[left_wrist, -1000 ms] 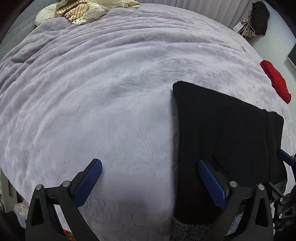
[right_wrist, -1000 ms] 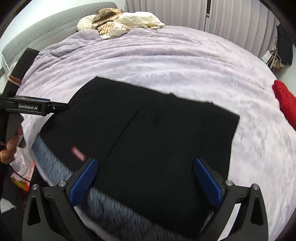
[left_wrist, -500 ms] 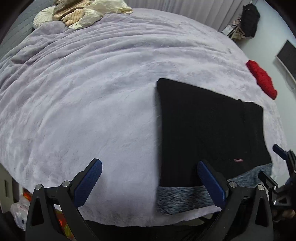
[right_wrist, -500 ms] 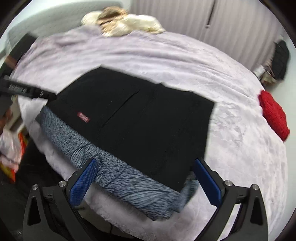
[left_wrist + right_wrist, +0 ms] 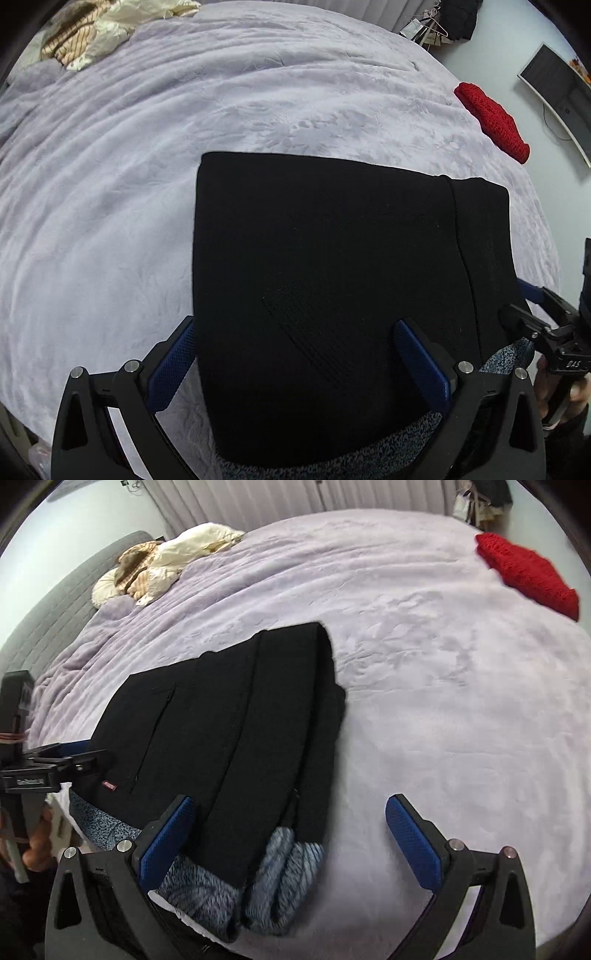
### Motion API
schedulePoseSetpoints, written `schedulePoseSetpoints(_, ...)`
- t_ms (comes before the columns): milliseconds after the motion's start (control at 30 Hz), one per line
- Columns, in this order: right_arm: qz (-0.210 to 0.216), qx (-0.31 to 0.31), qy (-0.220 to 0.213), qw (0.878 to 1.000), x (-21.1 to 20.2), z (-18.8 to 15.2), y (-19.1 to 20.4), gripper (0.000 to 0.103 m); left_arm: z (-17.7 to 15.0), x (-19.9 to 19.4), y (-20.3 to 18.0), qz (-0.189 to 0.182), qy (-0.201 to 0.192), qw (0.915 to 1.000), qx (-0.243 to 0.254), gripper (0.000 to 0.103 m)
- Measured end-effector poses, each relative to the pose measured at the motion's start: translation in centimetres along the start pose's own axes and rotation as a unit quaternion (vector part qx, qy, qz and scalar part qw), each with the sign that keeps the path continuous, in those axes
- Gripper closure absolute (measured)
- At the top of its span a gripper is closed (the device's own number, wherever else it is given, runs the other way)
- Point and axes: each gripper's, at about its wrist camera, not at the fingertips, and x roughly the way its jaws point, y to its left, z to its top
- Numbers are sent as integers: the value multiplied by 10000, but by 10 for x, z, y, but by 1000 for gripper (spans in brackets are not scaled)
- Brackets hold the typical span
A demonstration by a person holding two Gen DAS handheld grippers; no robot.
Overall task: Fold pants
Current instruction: 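Grasp the folded trousers edge with both grippers and lift it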
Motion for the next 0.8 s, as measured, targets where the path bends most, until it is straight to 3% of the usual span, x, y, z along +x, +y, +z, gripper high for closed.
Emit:
schedulePoseSetpoints(133, 466, 214, 291, 9983, 31, 10, -8, 0, 3, 12, 15, -538, 179, 9976, -406, 0)
schedulePoseSetpoints(267, 610, 263, 322, 9973, 40, 8, -6, 0, -2, 16, 17, -763, 134, 9955, -541, 0)
schedulePoseSetpoints(500, 588, 271, 286, 9975, 42, 13, 3, 0, 2, 18, 5, -598, 133, 9965, -561, 0)
schedulePoseSetpoints(600, 528, 119, 272, 9982, 43, 21, 6, 0, 3, 23, 7, -690, 151, 9961, -534, 0)
schedulePoseSetpoints(733, 1170, 571, 623, 9895, 63, 24, -11, 0, 3, 28, 13, -902, 137, 9948, -450, 0)
schedulePoseSetpoints(800, 1176, 574, 530, 9900, 60, 20, -10, 0, 3, 28, 13, -941, 108, 9945, -451, 0)
